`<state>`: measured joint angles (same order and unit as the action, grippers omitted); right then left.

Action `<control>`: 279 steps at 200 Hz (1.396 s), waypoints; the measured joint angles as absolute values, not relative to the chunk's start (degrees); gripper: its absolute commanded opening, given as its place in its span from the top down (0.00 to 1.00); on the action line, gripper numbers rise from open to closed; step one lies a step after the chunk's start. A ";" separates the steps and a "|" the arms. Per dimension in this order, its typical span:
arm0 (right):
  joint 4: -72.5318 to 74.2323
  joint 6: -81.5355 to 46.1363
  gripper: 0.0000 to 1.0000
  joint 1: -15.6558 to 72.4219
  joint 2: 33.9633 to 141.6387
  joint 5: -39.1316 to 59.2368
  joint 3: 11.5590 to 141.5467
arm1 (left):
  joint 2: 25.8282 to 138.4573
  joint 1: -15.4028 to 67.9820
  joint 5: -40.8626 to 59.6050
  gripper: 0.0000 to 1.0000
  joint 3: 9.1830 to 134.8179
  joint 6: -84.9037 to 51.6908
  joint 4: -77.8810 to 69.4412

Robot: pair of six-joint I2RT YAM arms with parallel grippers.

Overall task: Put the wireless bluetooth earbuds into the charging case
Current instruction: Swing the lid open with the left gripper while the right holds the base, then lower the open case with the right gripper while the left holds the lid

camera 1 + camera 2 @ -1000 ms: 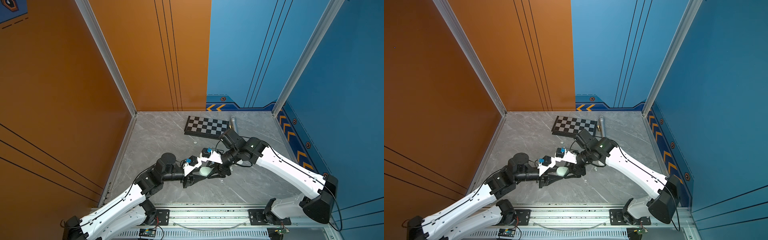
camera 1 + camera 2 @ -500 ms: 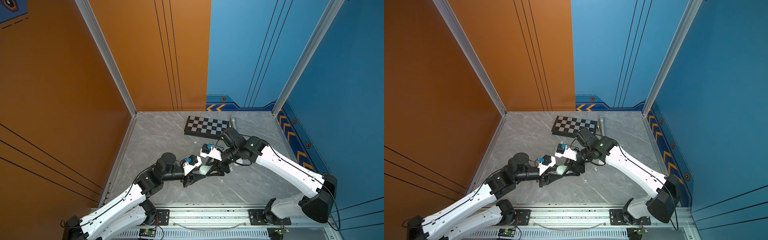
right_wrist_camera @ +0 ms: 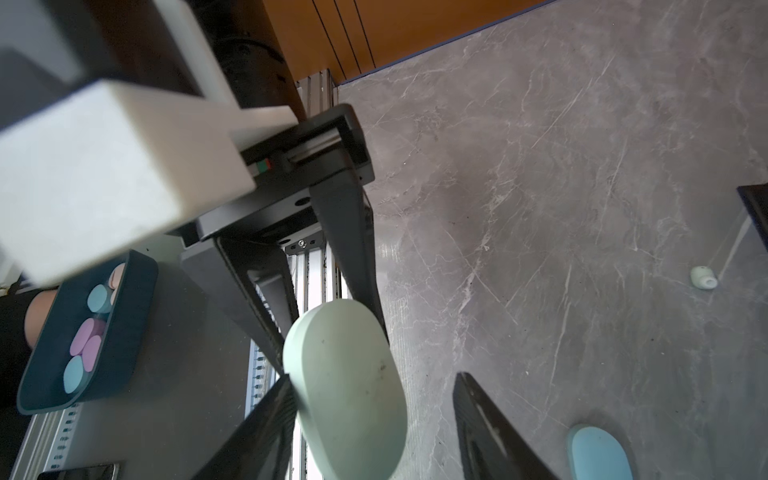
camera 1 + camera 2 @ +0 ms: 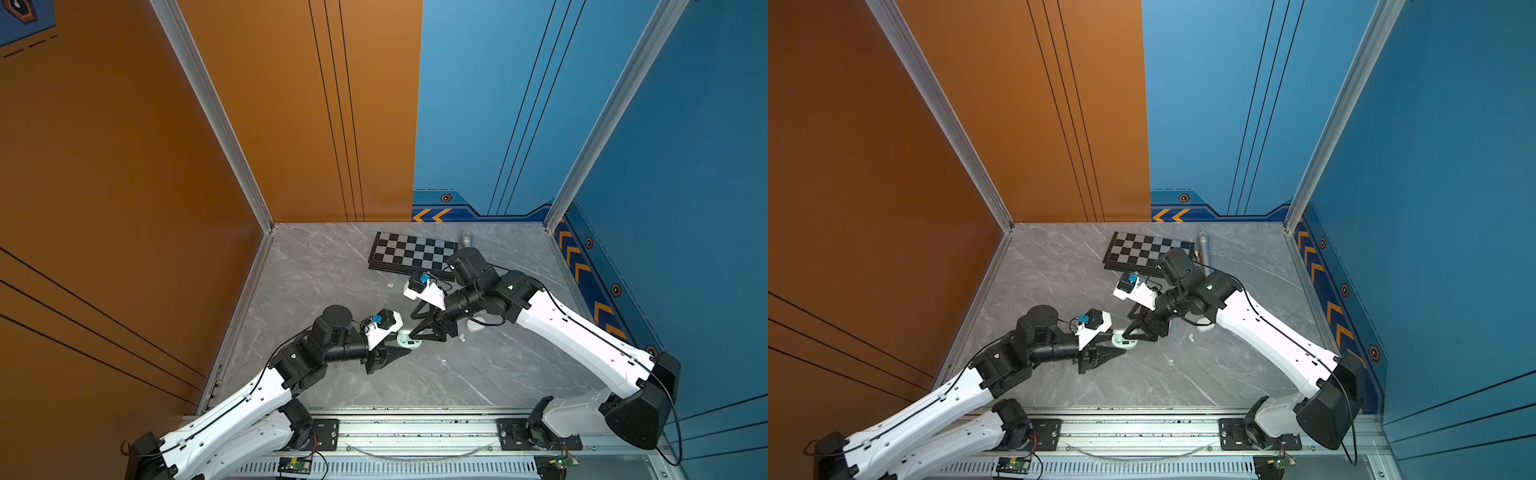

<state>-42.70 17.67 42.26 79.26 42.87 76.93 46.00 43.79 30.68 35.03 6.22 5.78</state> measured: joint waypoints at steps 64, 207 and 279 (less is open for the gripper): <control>-39.86 16.49 0.49 41.58 78.56 40.86 74.26 | 45.80 43.51 30.68 0.99 35.16 5.96 4.54; -37.04 16.62 1.00 40.86 76.14 40.21 72.82 | 45.76 42.37 31.03 0.54 36.10 2.90 3.51; -34.72 16.45 1.00 40.86 73.84 37.15 70.52 | 42.59 40.49 30.87 0.22 36.51 1.93 5.10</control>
<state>-34.72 16.45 40.86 73.84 37.15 70.52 42.59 40.49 30.87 36.51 1.93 5.10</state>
